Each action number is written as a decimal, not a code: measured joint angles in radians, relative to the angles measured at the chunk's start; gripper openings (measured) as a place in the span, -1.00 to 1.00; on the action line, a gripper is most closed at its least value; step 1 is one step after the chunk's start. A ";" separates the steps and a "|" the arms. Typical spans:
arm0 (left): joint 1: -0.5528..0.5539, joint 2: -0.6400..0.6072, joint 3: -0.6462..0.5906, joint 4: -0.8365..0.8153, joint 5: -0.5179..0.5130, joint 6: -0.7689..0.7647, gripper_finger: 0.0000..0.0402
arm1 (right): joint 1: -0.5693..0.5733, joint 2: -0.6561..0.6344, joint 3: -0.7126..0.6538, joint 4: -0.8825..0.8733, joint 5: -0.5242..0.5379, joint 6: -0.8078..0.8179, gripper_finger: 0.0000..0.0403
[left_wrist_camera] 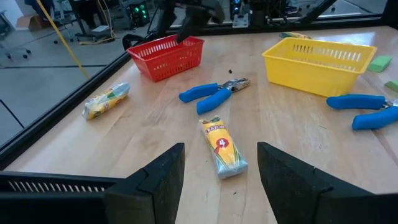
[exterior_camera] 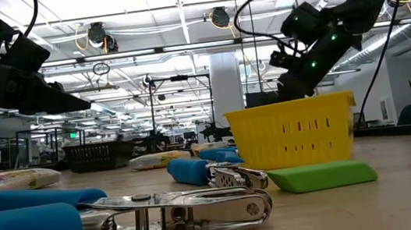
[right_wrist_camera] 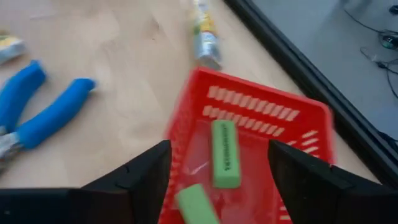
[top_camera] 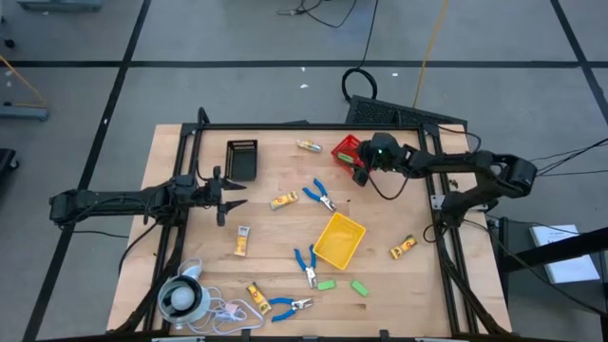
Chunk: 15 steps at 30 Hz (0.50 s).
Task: Pick & Place School Supplies
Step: Put the green eraser into the red bin
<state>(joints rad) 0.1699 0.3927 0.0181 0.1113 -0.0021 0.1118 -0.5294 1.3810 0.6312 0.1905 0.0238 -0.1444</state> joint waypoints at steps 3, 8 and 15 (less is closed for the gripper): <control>0.000 0.000 0.000 -0.005 0.000 0.001 0.02 | 0.076 -0.067 0.000 -0.103 0.005 0.002 0.21; 0.000 0.000 0.000 -0.005 -0.001 0.002 0.02 | 0.280 -0.188 0.000 -0.286 0.091 0.085 0.19; 0.000 0.000 0.000 -0.004 -0.002 -0.009 0.02 | 0.607 -0.292 0.000 -0.480 0.270 0.329 0.19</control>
<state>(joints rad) 0.1698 0.3927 0.0181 0.1074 -0.0036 0.1031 0.0780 1.0894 0.6308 -0.2893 0.2941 0.1843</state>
